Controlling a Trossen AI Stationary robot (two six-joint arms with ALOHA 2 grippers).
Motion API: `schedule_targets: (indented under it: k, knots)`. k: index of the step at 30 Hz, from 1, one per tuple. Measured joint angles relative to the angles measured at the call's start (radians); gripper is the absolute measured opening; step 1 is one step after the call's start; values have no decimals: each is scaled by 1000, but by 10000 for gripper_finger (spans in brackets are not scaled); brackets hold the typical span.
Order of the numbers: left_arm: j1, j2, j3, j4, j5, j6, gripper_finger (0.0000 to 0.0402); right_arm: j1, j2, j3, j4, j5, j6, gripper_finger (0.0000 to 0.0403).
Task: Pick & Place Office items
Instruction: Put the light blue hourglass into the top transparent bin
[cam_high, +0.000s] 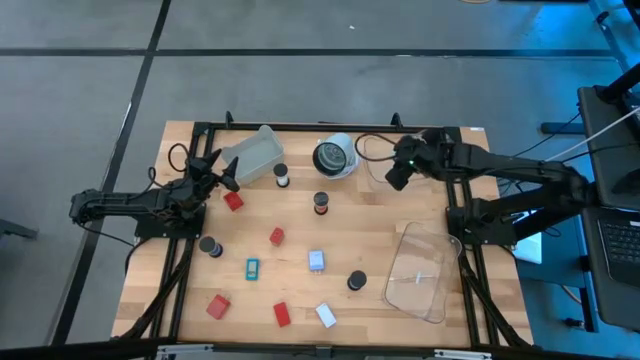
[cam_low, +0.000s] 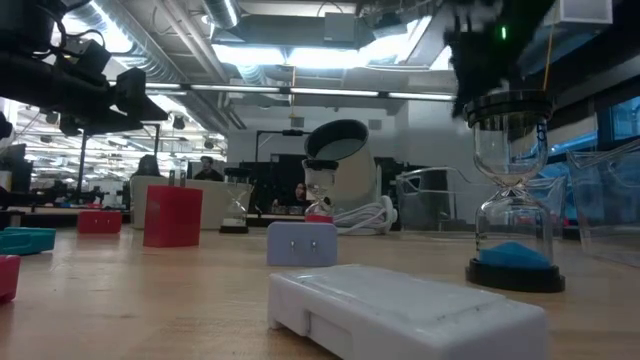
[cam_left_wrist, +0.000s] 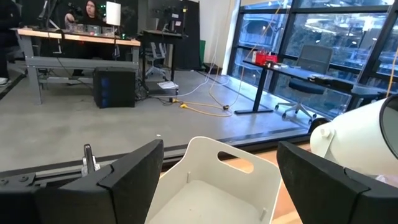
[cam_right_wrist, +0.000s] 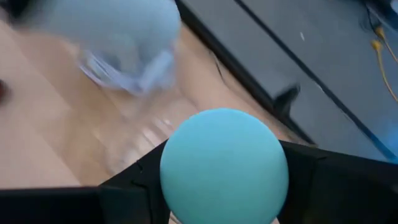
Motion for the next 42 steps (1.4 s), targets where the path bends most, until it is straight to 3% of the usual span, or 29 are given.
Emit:
schedule_targets:
  k: [7, 13, 17, 23, 29, 42]
  knots:
    - [0, 0, 0, 0, 0, 0, 310, -206, -48, -265, 274, -168, -38, 192]
    - [0, 0, 0, 0, 1, -3, 310, -387, -55, -315, 407, -277, -83, 193]
    - [0, 0, 0, 0, 1, -2, 310, -485, -20, -339, 405, -301, 26, 193]
    - [0, 0, 0, 0, -1, -2, 310, -522, 31, -358, 467, -252, 70, 194]
    - [0, 0, 0, 0, -2, -1, 310, -532, 60, -357, 514, -270, 118, 194]
    - [0, -1, 0, 0, -2, 1, 310, -532, 132, -357, 549, -218, 99, 193]
